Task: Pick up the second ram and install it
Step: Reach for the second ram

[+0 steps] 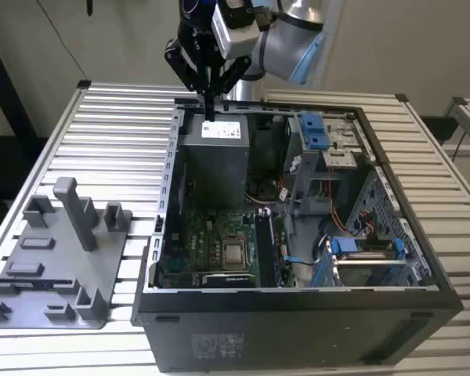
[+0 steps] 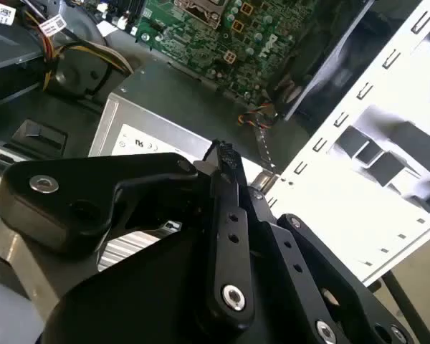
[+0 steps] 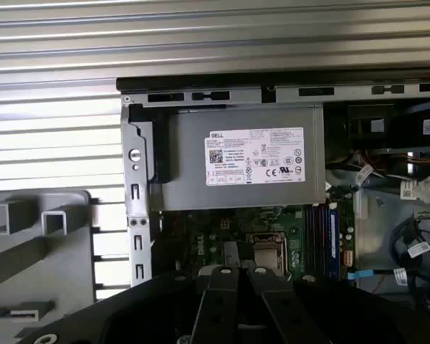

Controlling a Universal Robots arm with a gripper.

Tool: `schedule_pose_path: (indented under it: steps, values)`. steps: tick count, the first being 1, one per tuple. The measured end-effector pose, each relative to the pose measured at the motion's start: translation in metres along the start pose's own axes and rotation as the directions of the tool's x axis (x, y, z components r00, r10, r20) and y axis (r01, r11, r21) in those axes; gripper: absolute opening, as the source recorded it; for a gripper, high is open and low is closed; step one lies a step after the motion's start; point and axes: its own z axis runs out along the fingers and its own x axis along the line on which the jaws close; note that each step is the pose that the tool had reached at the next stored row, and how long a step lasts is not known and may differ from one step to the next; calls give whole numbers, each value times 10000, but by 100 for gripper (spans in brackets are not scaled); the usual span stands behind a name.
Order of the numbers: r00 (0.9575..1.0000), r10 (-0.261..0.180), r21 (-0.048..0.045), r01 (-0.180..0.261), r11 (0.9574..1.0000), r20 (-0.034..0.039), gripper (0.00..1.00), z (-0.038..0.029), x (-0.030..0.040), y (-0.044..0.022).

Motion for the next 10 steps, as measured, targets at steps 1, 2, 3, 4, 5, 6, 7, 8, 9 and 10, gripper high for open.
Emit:
schedule_pose_path:
  steps: [1, 2, 3, 4, 5, 6, 7, 8, 9, 10]
  values:
    - [10000, 0, 0, 0, 10000, 1, 11, 0, 0, 0]
    - [10000, 0, 1, 0, 10000, 0, 11, 0, 0, 0]
    - [10000, 0, 0, 0, 10000, 0, 11, 0, 0, 0]
    - [10000, -1, 0, 1, 10000, 0, 11, 0, 0, 0]
    - [10000, 0, 0, 0, 10000, 0, 11, 0, 0, 0]
    - [10000, -1, 0, 1, 10000, 0, 11, 0, 0, 0]
    - [10000, 0, 0, 0, 10000, 0, 11, 0, 0, 0]
    - [10000, 0, 0, 0, 10000, 0, 11, 0, 0, 0]
    - [10000, -1, 0, 1, 10000, 0, 11, 0, 0, 0]
    - [10000, 0, 0, 0, 10000, 0, 11, 0, 0, 0]
